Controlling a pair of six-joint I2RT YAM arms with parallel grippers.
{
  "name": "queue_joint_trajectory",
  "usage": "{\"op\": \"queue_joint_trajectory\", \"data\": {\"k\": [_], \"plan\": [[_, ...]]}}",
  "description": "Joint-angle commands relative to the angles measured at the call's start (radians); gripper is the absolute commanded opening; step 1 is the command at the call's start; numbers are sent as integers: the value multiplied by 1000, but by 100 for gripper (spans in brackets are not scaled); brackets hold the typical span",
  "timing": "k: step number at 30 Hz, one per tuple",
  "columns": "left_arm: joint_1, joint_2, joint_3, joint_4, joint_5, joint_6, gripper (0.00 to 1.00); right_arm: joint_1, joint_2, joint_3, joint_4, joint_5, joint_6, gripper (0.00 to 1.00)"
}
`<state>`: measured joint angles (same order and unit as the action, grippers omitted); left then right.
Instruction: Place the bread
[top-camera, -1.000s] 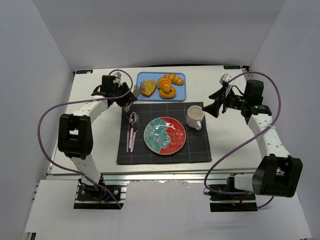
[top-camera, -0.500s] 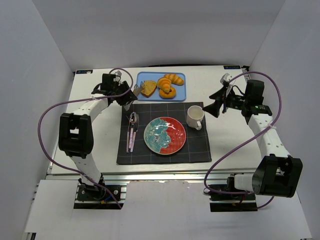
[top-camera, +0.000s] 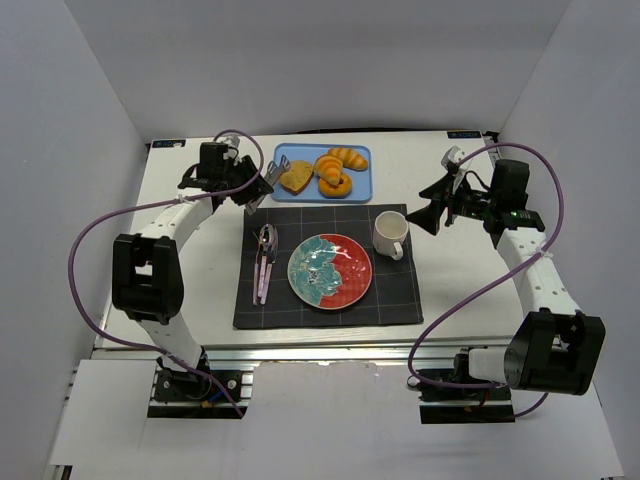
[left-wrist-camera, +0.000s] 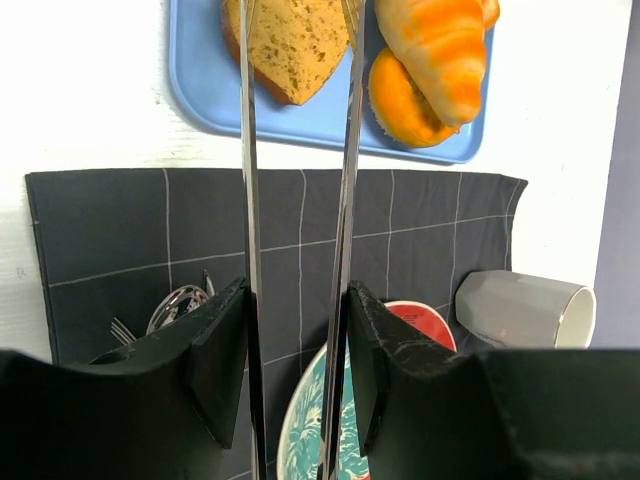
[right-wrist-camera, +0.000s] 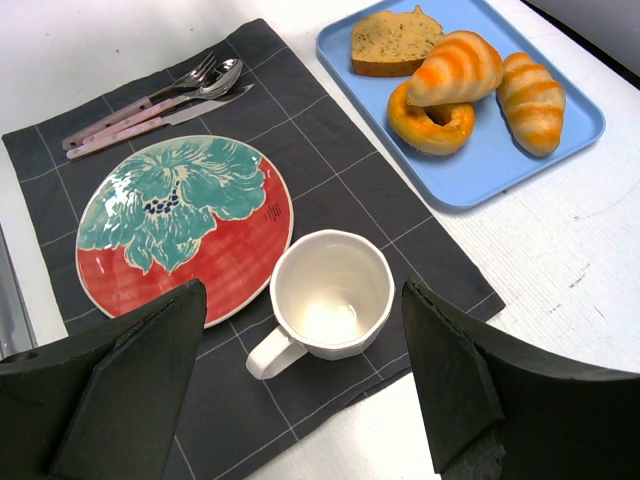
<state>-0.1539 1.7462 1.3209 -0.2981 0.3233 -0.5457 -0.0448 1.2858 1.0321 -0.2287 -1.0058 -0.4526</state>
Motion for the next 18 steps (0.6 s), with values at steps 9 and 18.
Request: {"op": "queue_joint_trajectory", "data": {"k": [9, 18], "plan": [[-3, -20, 0, -26, -30, 26, 52, -6, -17, 2, 29, -25, 3, 83], [-4, 24, 20, -29, -13, 27, 52, -9, -17, 2, 31, -27, 5, 83]]}}
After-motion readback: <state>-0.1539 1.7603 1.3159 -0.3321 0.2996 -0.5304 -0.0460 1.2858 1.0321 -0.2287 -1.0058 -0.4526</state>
